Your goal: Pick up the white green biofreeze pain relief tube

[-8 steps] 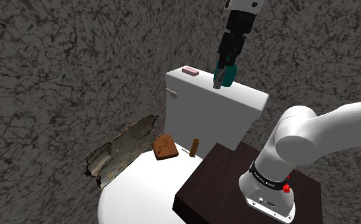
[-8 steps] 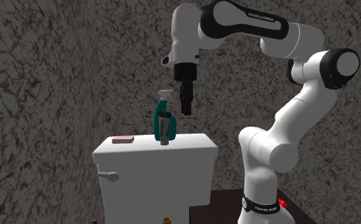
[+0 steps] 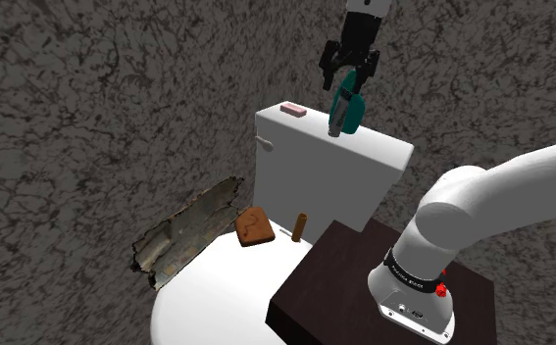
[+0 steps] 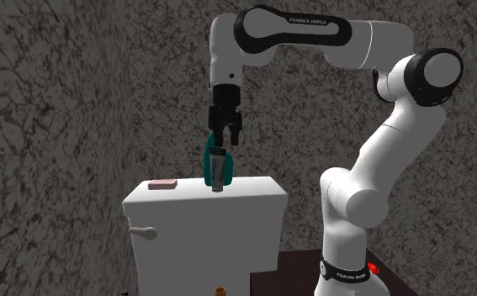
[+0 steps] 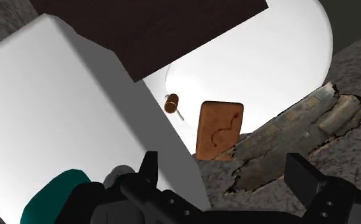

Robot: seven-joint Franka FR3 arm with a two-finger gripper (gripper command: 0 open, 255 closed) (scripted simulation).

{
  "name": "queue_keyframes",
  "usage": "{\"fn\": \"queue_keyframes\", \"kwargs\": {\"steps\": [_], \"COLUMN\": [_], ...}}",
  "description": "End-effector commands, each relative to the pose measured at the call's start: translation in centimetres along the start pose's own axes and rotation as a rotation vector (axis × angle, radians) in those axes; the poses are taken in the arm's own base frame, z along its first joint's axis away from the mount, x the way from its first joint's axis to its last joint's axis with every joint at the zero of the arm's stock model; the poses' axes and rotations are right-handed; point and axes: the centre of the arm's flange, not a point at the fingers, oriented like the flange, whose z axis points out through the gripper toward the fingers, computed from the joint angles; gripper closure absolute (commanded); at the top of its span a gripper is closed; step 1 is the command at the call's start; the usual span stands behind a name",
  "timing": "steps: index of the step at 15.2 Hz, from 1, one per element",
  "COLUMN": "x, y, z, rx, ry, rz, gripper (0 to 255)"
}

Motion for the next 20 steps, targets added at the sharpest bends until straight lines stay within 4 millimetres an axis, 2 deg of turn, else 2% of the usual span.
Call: {"fn": "queue_keyframes", "kwargs": {"steps": [1, 4, 7, 14, 16, 17, 20], "x": [2.1, 4.2, 5.3, 5.5, 5.5, 5.6, 5.5], "y": [1.9, 5.2, 8.4, 8.7, 8.7, 8.7, 8.6], "z": [-0.4, -0.9, -1.4, 2.3, 2.6, 2.6, 2.5], "rx": [0.000, 0.001, 0.002, 0.002, 0.002, 0.002, 0.002], "ry": [0.001, 0.001, 0.001, 0.001, 0.001, 0.001, 0.001], "rz": [0.182, 0.441, 0.662, 0.662, 0.662, 0.662, 0.662], "gripper": [0, 0, 0, 0, 0, 255, 255]}}
